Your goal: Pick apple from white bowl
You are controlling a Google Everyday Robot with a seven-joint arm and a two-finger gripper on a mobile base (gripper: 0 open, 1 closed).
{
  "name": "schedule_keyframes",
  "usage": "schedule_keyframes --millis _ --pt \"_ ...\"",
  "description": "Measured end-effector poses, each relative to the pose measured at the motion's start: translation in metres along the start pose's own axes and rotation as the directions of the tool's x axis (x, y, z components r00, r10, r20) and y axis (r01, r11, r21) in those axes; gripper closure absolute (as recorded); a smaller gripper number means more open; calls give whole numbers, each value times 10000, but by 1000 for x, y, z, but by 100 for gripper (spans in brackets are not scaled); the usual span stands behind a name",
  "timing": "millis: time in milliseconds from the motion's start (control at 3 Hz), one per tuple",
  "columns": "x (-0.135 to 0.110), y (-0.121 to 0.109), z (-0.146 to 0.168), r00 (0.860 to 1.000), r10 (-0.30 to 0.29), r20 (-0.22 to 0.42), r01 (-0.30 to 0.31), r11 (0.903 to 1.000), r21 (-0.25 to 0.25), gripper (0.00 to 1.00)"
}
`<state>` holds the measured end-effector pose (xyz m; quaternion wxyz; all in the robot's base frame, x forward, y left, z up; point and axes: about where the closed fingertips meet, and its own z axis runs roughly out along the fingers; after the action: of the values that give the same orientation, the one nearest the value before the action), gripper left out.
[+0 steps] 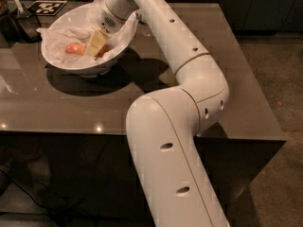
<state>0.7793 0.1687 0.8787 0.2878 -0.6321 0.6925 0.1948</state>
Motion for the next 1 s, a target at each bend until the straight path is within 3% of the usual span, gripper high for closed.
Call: schedule_keyframes --millis 333,1000 --pt "4 1 9 9999 52 118 -50 9999 -149 30" --pt "8 3 14 9994 -65 339 72 9998 -207 23"
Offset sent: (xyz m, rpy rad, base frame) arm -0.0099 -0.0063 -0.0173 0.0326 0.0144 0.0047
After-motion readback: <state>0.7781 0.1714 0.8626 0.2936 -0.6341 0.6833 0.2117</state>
